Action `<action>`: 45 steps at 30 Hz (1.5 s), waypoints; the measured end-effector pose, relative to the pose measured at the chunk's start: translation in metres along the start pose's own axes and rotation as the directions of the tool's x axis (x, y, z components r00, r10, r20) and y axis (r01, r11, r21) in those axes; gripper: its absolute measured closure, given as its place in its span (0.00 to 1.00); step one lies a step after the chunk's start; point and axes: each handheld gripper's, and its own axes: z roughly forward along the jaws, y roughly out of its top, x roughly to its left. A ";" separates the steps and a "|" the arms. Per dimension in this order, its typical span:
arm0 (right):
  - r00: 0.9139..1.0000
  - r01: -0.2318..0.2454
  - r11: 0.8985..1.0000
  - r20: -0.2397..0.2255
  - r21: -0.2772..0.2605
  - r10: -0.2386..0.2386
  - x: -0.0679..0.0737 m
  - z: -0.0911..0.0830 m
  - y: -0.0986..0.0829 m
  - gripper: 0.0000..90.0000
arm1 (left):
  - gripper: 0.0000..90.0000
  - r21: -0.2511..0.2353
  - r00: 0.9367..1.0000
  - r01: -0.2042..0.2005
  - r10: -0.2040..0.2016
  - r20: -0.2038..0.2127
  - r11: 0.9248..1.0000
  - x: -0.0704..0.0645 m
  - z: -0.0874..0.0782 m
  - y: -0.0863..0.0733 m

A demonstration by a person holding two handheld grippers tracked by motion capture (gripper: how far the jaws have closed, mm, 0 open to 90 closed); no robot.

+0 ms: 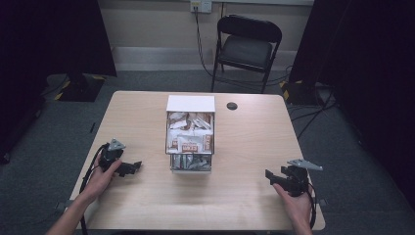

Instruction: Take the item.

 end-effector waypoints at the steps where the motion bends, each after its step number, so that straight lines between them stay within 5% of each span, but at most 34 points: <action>1: 1.000 0.000 1.000 0.000 0.000 0.000 0.000 0.000 0.000 0.35 | 0.00 0.003 1.000 -0.003 0.003 0.001 1.000 0.000 0.000 0.000; 5: 0.999 0.045 0.999 -0.019 -0.013 -0.046 0.012 -0.004 0.005 0.36 | 0.00 0.001 1.000 0.000 0.000 0.000 1.000 0.000 0.000 0.000; 21: 0.991 0.070 0.995 -0.108 -0.071 -0.078 0.028 -0.024 0.031 0.47 | 0.00 0.000 1.000 0.000 0.000 0.000 1.000 0.000 0.000 0.000; 26: 0.982 0.109 0.987 -0.140 -0.117 -0.125 0.042 -0.035 0.047 0.51 | 0.00 0.000 1.000 0.000 0.000 0.000 1.000 0.000 0.000 0.000; 37: 0.964 0.121 0.984 -0.220 -0.132 -0.148 0.062 -0.039 0.062 0.53 | 0.00 0.002 1.000 -0.003 0.003 0.001 1.000 0.000 0.000 0.000; 45: 0.938 0.140 0.977 -0.294 -0.162 -0.184 0.086 -0.044 0.078 0.55 | 0.00 0.000 1.000 0.000 0.000 0.000 1.000 0.000 0.000 0.000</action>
